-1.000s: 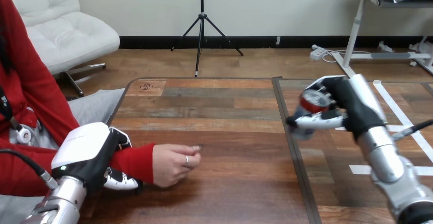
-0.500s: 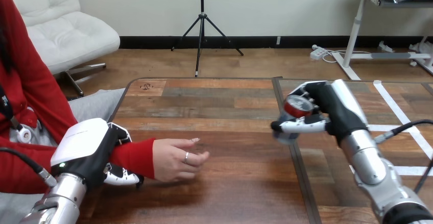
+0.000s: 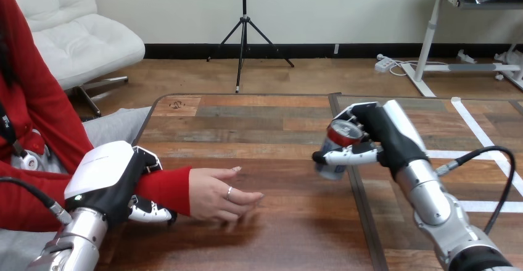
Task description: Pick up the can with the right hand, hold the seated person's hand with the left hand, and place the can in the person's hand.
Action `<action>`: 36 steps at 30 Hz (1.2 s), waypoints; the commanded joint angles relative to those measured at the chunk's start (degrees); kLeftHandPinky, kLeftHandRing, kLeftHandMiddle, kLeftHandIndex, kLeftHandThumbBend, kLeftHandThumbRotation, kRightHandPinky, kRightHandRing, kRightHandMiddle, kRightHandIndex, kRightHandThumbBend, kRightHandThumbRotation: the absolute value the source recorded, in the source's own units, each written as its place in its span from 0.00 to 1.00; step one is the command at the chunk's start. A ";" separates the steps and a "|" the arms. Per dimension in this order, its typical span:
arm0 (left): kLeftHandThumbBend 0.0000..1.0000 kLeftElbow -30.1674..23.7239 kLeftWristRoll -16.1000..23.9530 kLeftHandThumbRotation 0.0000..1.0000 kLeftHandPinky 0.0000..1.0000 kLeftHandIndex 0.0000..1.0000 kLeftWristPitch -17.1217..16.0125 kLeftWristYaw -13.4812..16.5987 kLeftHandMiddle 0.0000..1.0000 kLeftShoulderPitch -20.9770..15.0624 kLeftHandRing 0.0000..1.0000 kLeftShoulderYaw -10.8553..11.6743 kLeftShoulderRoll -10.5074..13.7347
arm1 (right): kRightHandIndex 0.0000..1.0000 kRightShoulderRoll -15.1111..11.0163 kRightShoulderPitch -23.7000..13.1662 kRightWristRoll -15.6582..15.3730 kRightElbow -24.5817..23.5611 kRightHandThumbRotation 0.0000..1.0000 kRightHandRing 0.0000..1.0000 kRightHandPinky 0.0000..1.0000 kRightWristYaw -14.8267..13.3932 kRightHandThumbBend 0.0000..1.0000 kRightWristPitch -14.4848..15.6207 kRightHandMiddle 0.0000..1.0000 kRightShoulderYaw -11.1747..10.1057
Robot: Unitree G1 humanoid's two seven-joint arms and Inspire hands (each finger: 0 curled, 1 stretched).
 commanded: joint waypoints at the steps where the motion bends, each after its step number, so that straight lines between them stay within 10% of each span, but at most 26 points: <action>1: 0.70 -6.12 -1.33 0.00 0.25 0.34 -3.27 2.52 0.35 -12.24 0.31 0.97 -2.02 | 0.44 1.32 -10.06 -0.03 -4.14 0.00 0.36 0.34 -0.75 0.82 -0.68 0.42 0.22; 36: 0.69 -3.54 -0.90 0.00 0.26 0.36 -0.57 -0.07 0.37 -19.07 0.32 -1.47 -8.82 | 0.44 4.43 -10.26 0.91 -9.41 0.00 0.37 0.36 2.92 0.78 -0.97 0.43 -0.01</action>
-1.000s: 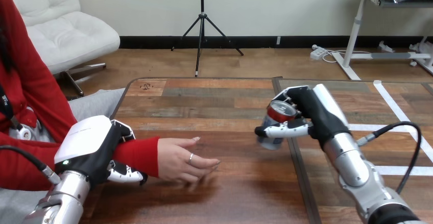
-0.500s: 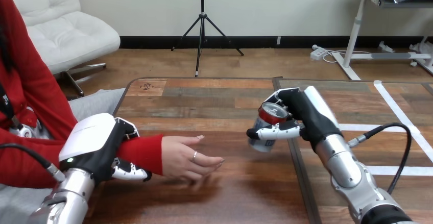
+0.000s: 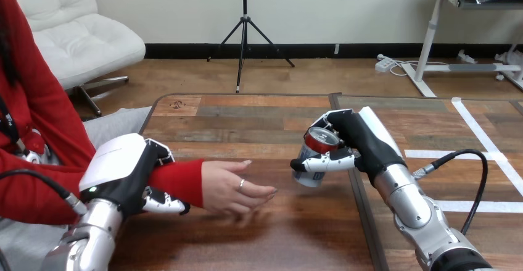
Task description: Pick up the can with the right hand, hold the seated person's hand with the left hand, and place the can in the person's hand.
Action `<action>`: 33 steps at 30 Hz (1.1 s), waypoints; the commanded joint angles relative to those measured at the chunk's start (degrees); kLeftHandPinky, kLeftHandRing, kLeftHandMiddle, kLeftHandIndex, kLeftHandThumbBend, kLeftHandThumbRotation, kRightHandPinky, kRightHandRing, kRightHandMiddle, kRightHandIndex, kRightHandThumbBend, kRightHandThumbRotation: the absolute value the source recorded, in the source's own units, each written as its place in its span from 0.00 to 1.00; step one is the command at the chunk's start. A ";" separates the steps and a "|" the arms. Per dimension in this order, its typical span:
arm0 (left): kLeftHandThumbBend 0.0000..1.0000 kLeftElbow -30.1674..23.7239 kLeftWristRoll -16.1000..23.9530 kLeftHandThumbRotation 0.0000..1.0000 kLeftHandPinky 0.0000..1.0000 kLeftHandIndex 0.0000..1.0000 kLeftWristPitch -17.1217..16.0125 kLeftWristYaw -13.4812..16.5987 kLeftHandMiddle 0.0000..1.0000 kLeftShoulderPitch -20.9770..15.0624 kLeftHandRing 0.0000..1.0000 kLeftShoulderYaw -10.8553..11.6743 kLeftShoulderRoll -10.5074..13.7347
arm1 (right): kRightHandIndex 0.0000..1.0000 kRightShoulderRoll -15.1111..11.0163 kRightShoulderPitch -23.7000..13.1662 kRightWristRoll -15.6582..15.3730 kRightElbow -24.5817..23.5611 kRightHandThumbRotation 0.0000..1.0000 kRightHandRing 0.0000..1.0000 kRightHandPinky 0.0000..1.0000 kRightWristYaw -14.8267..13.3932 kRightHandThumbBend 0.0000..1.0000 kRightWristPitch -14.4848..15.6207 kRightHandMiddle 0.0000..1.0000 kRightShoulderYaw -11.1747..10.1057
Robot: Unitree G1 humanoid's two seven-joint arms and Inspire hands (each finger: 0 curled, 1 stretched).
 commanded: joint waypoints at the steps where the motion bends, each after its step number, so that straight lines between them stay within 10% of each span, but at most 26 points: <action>1: 0.69 -4.39 -2.19 0.00 0.26 0.36 -2.76 1.28 0.37 -16.08 0.32 -1.32 -4.76 | 0.44 0.93 -10.27 0.87 -9.62 0.00 0.37 0.36 0.24 0.78 -1.05 0.43 -0.07; 33: 0.70 -1.12 -2.83 0.00 0.26 0.36 -2.97 0.54 0.37 -21.53 0.32 -2.96 -9.23 | 0.44 2.06 -9.69 1.13 -15.96 0.00 0.36 0.34 1.79 0.76 1.10 0.42 -0.03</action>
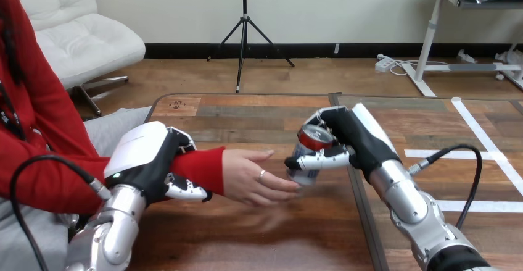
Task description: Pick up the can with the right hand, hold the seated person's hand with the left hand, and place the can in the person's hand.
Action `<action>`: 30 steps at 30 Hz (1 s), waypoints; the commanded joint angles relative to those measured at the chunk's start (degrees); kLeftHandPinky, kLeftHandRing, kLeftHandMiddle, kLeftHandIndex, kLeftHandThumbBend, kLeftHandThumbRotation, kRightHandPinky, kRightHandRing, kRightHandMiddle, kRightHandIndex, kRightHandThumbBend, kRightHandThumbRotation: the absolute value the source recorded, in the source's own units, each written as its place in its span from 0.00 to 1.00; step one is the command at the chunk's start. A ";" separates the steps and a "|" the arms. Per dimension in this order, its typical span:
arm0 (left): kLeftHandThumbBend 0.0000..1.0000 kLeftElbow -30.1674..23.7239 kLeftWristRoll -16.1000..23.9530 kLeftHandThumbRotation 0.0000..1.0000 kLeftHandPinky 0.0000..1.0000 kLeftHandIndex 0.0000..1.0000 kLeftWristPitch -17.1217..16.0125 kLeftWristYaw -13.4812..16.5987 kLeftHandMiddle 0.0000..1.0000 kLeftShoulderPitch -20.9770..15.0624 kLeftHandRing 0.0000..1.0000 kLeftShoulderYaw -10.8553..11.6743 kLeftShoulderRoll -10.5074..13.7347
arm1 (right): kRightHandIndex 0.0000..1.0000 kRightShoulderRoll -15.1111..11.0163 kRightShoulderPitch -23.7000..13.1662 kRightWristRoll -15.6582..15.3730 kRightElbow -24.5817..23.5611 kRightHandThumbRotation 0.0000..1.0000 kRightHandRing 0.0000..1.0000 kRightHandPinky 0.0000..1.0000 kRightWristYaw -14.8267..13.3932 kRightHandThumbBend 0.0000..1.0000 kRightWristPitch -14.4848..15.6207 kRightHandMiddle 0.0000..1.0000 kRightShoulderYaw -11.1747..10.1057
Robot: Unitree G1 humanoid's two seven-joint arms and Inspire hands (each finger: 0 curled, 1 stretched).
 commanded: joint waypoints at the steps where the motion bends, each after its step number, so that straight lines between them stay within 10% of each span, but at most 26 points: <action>1: 0.70 -3.77 -2.91 0.00 0.26 0.36 -3.52 1.21 0.37 -16.77 0.32 -1.32 -5.14 | 0.44 1.69 -9.71 1.11 -12.30 0.00 0.36 0.34 0.26 0.76 -0.42 0.42 0.01; 30: 0.68 -2.46 -2.07 0.00 0.24 0.35 -5.18 1.36 0.36 -18.57 0.30 -2.40 -6.75 | 0.44 4.44 -12.29 0.36 -15.26 0.00 0.36 0.34 0.73 0.77 0.52 0.42 1.01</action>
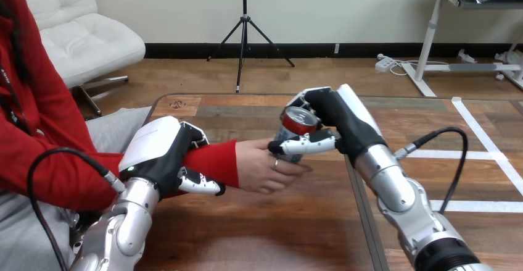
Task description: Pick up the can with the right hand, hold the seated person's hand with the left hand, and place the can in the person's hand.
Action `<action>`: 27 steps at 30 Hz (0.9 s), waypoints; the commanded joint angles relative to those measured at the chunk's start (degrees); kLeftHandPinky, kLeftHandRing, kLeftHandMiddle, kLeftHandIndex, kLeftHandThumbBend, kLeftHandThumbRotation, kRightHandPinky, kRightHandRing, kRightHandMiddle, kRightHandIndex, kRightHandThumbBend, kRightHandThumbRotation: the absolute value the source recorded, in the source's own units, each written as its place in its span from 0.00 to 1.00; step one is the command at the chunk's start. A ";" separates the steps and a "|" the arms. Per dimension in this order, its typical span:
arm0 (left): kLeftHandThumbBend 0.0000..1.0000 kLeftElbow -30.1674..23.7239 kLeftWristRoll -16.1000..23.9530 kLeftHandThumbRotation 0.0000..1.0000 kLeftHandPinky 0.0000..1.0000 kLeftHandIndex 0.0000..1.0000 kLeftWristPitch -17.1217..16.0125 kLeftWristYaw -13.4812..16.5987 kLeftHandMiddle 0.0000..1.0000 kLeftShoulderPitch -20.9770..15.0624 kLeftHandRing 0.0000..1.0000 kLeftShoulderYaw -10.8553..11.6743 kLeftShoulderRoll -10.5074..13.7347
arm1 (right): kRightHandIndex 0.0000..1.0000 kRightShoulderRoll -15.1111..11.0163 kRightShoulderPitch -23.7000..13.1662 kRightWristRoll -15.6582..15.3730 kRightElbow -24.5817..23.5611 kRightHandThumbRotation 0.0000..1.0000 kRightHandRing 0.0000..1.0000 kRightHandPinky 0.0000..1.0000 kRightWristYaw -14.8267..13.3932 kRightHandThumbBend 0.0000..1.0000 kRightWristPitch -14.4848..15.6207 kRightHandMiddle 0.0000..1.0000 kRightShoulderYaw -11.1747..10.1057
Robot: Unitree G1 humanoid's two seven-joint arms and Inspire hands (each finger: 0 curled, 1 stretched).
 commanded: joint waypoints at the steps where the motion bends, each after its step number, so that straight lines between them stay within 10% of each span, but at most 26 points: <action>1: 0.68 -4.58 -2.04 0.00 0.24 0.35 -5.08 1.74 0.36 -15.92 0.30 -1.95 -4.22 | 0.44 2.04 -12.43 0.29 -8.60 0.00 0.36 0.34 -0.12 0.77 -0.84 0.42 0.53; 27: 0.65 -7.81 -2.78 0.00 0.23 0.35 -4.46 2.17 0.36 -15.46 0.30 -0.34 -4.38 | 0.43 3.32 -11.60 -0.71 -7.35 0.00 0.38 0.35 0.56 0.76 -1.09 0.42 2.51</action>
